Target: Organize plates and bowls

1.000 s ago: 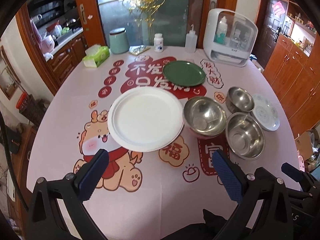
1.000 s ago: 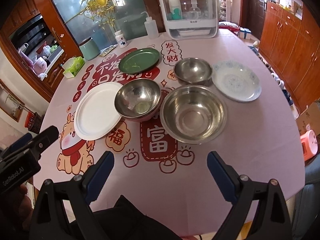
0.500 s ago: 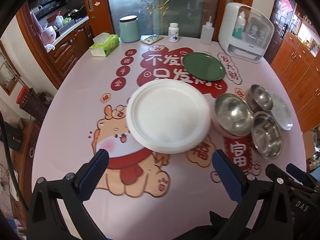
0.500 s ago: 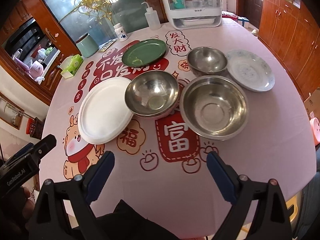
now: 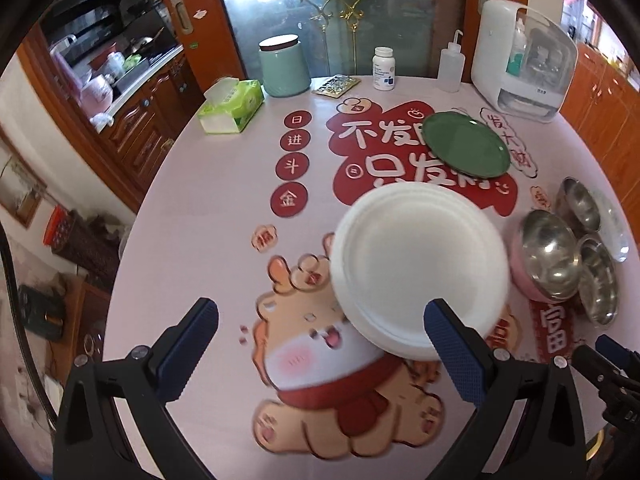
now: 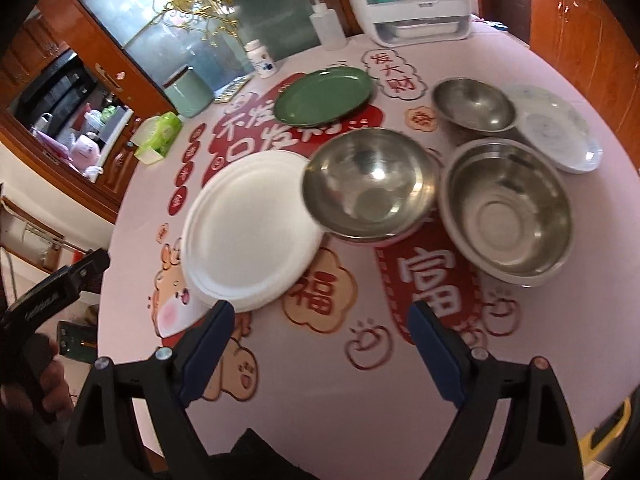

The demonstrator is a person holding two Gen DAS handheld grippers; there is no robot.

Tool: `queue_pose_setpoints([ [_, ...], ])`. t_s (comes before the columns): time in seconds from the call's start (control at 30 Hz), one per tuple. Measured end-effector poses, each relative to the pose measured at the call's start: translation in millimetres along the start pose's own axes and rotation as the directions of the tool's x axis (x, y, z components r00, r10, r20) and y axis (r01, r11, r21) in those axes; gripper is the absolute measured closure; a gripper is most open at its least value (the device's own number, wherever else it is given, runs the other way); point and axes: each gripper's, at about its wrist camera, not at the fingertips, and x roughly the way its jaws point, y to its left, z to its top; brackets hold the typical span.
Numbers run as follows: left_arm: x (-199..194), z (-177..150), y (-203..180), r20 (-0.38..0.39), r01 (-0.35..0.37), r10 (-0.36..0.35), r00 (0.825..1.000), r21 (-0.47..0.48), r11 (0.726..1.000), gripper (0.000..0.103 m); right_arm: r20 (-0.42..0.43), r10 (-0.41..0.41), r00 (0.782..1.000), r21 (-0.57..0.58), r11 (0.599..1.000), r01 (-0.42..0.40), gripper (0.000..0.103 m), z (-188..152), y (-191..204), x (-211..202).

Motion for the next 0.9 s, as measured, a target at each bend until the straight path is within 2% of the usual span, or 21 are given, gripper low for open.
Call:
queue_pose_setpoints([
  [0.4,84.6,34.0,30.9,-0.047,0.077,-0.074,0.996,0.073,0.994,0.002,0.056,0.05,0.997,0.107,0.993,-0.055,0.019,-3.6,2.1,49.7],
  [0.67,132.3,41.4,26.1,-0.087,0.15,-0.144,0.986,0.07,0.986,0.002,0.076,0.025,0.997,0.163,0.986,-0.037,0.029,-0.8,-0.4,75.6],
  [0.9,158.3,38.6,14.1,-0.129,0.175,-0.161,0.978,0.099,0.98,0.006,0.079,0.032,0.996,0.21,0.976,-0.048,0.038,-2.2,-5.2,91.8],
])
